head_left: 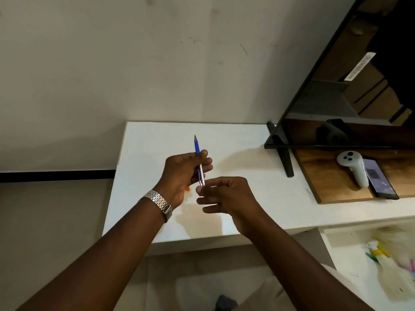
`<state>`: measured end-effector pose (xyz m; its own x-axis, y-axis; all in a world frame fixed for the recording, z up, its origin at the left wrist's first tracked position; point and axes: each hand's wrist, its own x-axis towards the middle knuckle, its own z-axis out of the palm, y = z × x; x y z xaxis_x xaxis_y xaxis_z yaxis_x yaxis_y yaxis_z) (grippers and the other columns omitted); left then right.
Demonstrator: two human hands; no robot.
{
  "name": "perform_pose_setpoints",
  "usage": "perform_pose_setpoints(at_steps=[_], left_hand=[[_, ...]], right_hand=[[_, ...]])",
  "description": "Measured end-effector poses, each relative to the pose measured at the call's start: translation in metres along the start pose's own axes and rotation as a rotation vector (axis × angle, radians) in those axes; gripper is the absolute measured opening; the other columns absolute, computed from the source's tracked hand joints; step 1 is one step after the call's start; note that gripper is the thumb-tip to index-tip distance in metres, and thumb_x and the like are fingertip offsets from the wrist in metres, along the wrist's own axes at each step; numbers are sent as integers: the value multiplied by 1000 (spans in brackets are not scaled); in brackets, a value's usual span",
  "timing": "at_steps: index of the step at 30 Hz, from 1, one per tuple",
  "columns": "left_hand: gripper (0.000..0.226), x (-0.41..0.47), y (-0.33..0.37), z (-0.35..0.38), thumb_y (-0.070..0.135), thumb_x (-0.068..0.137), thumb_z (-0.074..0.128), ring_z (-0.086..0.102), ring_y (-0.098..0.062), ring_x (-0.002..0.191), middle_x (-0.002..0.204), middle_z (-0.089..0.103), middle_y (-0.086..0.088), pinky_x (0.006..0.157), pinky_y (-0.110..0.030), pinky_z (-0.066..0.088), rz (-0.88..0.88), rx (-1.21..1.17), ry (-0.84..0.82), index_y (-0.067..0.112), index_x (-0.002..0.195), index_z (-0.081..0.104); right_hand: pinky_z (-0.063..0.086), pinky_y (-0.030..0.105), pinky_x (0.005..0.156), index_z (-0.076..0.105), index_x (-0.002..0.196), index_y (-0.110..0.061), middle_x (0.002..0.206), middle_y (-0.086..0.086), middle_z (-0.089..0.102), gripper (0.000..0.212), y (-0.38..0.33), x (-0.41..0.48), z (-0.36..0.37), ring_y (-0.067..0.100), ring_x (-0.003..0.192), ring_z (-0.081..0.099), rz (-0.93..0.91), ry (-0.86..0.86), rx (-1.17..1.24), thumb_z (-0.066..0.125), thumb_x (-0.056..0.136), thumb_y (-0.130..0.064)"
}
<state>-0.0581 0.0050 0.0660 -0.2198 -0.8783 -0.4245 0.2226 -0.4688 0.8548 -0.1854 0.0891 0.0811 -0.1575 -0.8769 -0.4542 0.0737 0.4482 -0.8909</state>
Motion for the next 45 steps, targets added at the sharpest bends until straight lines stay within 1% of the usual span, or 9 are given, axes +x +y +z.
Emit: perform_pose_setpoints(at_steps=[6,15,23,25,29,34,38,41,45], left_hand=[[28,3,1,2,23,91,77,81,-24,89,96,83,-11,67,-27,64,-3,-48,-21,2,109,74],[27,4,4,6,21,88,80,81,-26,87,93,83,-13,65,-28,64,-23,-107,-45,0,104,74],[30,9,14,4,22,85,83,81,-24,86,93,83,-12,62,-27,63,2,-177,-5,1,104,75],[33,14,20,-4,23,84,83,81,-25,88,95,83,-13,64,-28,64,7,-194,-5,1,106,74],[32,13,17,-4,22,84,84,81,-26,90,97,82,-16,65,-29,64,-22,-177,-49,0,106,74],[27,8,7,4,20,83,84,81,-26,89,97,82,-16,66,-29,64,-47,-142,-68,2,102,77],[20,7,4,4,19,85,82,81,-25,88,97,82,-15,65,-28,64,-50,-113,-75,4,98,78],[21,8,1,5,18,85,82,81,-24,88,98,82,-15,65,-28,64,-58,-102,-81,3,99,78],[21,10,-1,5,17,85,82,81,-24,89,97,82,-15,65,-28,64,-65,-102,-79,2,99,78]], right_hand=[[68,44,79,81,94,2,87,21,82,10,7,-1,3,34,81,82,53,69,68,78,89,-6],[68,45,76,80,89,2,87,25,81,7,2,-7,-2,38,80,82,102,88,146,78,88,-5],[68,42,73,79,95,4,86,23,81,12,6,-18,-17,36,77,82,169,13,135,72,89,-4],[68,41,71,79,96,3,88,23,81,13,7,-17,-24,36,78,82,130,51,132,73,90,-7],[64,40,61,79,92,0,86,21,78,15,0,13,-51,32,68,78,9,252,-96,71,93,-12],[62,39,56,75,85,10,81,22,73,16,6,57,-70,28,60,72,-5,361,-402,63,88,-1],[64,48,63,75,80,11,83,29,76,14,21,79,-72,44,74,76,-45,404,-628,63,83,2],[51,32,56,75,73,5,77,24,75,13,27,85,-72,41,75,74,-70,455,-753,66,80,-1],[58,39,60,75,74,2,77,19,76,14,32,89,-73,37,73,73,-72,476,-770,68,82,-7]])
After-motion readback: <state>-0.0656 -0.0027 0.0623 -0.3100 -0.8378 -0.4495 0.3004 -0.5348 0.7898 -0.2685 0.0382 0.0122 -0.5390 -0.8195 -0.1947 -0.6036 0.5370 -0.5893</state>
